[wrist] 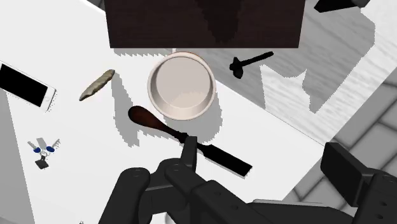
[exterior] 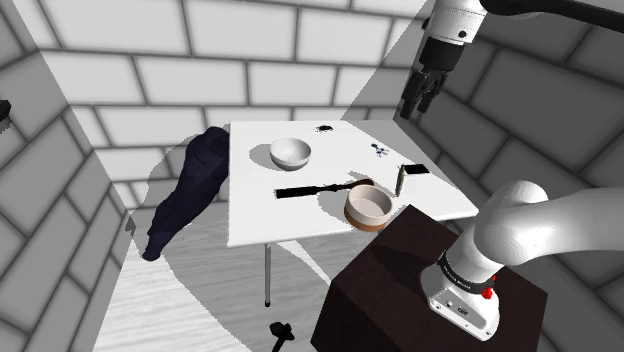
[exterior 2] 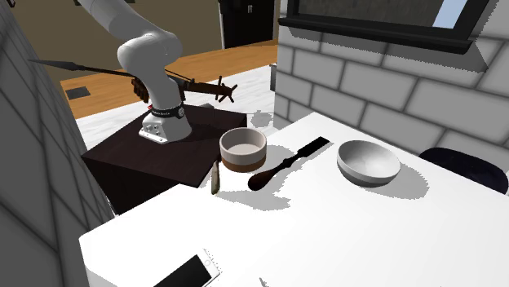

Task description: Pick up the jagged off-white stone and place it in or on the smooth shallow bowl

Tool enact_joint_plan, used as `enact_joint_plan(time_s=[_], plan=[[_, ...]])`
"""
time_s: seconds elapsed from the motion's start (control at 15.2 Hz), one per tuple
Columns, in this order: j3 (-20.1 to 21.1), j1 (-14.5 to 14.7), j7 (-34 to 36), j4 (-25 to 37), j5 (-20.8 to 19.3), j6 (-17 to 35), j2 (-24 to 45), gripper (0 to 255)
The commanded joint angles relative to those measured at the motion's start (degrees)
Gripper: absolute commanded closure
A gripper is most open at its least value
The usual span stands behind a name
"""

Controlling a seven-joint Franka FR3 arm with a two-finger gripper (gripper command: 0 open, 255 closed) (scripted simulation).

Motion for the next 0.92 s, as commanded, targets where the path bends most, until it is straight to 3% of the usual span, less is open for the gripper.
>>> enact_joint_plan(time_s=[0.0, 0.86], plan=[[0.0, 0.0, 0.0, 0.0, 0.0, 0.0, 0.0, 0], [1.88, -9.84, 11.01, -22.58, -7.66, 26.84, 0.31, 0]])
